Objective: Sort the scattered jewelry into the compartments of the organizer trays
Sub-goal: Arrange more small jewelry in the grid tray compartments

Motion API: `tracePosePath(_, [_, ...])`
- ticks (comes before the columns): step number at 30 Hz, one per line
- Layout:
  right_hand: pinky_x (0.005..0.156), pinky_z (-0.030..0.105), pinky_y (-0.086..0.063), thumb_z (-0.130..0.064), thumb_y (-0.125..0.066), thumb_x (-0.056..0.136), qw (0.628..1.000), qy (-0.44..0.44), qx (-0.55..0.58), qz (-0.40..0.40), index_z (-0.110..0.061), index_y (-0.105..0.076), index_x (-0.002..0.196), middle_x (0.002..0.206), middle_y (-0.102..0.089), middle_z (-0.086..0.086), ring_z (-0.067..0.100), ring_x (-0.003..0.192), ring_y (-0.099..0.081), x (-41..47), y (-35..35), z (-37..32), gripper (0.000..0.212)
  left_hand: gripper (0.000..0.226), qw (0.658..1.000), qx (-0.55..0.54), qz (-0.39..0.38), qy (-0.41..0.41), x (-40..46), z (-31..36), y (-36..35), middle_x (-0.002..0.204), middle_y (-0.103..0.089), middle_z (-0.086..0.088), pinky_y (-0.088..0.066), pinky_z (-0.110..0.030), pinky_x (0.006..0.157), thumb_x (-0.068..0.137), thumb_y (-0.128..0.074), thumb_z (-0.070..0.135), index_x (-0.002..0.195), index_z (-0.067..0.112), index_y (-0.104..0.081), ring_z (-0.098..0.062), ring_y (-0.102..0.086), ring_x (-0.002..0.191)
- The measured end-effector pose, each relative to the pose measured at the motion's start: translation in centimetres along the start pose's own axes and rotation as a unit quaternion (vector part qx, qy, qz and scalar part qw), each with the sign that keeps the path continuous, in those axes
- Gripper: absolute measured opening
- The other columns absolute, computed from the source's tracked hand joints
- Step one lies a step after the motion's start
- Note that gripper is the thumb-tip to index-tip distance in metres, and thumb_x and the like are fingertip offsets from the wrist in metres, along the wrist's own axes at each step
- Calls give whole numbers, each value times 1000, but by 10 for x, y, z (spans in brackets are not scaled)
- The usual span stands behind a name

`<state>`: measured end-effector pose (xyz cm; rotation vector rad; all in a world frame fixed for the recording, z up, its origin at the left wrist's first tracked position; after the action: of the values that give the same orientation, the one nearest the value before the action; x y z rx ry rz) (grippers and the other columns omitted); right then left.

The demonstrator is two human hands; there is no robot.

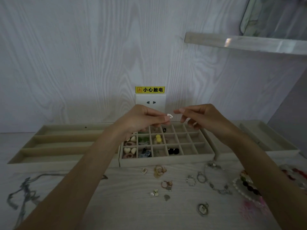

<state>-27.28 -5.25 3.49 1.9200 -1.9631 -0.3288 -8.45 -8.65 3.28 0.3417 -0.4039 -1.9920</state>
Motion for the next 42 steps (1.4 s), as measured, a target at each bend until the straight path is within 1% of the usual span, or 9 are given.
tracePosePath(3, [58, 15, -43, -28, -57, 91, 999, -14, -23, -32, -23, -74, 98, 77, -69, -5, 3, 60, -55, -2, 3, -1, 19, 14, 1000, -7, 5, -6, 3, -2, -3, 82, -73, 14, -40, -2, 49, 83, -68, 30, 94, 23, -75, 13, -57, 60])
tracePosePath(6, [56, 13, -44, -29, -63, 86, 999, -6, -27, -22, -22, -75, 93, 75, -70, -5, 2, 59, -56, -3, 0, -1, 15, 13, 1000, 2, 9, -16, 4, -3, -6, 83, -74, 10, -37, 0, 46, 84, -68, 27, 94, 22, -75, 11, -57, 60])
tracePosePath(11, [52, 8, -41, -22, -72, 79, 999, 32, -27, -25, -19, -75, 91, 67, -70, -13, -5, 55, -56, -5, -3, -3, 12, 16, 998, 18, 10, -65, 7, -3, -10, 86, -74, 9, -46, -1, 70, 81, -71, 24, 96, 18, -75, 2, -67, 80])
tracePosePath(18, [51, 8, -42, -35, -72, 76, 1000, -3, -4, 26, -21, -75, 82, 65, -68, -9, -4, 54, -55, -3, -4, 3, 16, 20, 991, 9, 56, -120, 9, -1, -12, 91, -72, 6, -45, -1, 72, 82, -70, 20, 100, 12, -73, 3, -66, 80])
tracePosePath(24, [50, 10, -41, -31, -70, 79, 999, 12, -2, 39, -19, -74, 82, 66, -67, -3, -2, 51, -52, 0, -12, 7, 12, 17, 988, 44, 65, -135, 11, -5, -14, 91, -73, 5, -49, -9, 78, 83, -70, 22, 97, 16, -74, 1, -66, 82])
tracePosePath(27, [49, 7, -40, -30, -70, 80, 997, 47, -39, 43, -18, -74, 86, 64, -65, -6, -3, 49, -52, 2, -11, 6, 14, 13, 982, 78, 55, -161, 10, -3, -11, 87, -73, 7, -52, -20, 83, 83, -70, 21, 94, 18, -75, -3, -67, 80])
tracePosePath(32, [57, 10, -44, -32, -72, 79, 974, 105, -202, 11, -22, -74, 83, 71, -68, -11, -2, 58, -56, 6, 2, 5, 11, 16, 952, 272, 11, -139, 10, -8, 8, 99, -66, 22, -51, -37, 88, 86, -66, 30, 99, 38, -69, -2, -60, 91])
tracePosePath(36, [56, 17, -37, -39, -69, 80, 922, 104, -369, -60, -26, -74, 84, 68, -60, -18, 1, 61, -54, 4, -5, 8, 14, 23, 936, 330, -12, -124, 9, -10, 10, 119, -61, 13, -45, -37, 94, 93, -56, 26, 113, 33, -65, -9, -54, 106])
tracePosePath(42, [53, 18, -30, -42, -65, 84, 867, 120, -480, -55, -28, -71, 92, 68, -49, -17, 2, 63, -45, 7, -24, 7, 17, 25, 933, 331, -36, -135, 9, -8, 5, 118, -63, 11, -47, -35, 93, 95, -52, 21, 112, 31, -67, -9, -57, 103])
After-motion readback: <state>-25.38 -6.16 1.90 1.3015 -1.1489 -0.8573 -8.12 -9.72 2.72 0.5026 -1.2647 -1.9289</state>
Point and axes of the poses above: each hand's wrist, its own x-axis towards the middle knuckle, its own y-axis out of the back of the hand, z = x × y, the point moved 2 cm from there along x, towards the middle knuckle
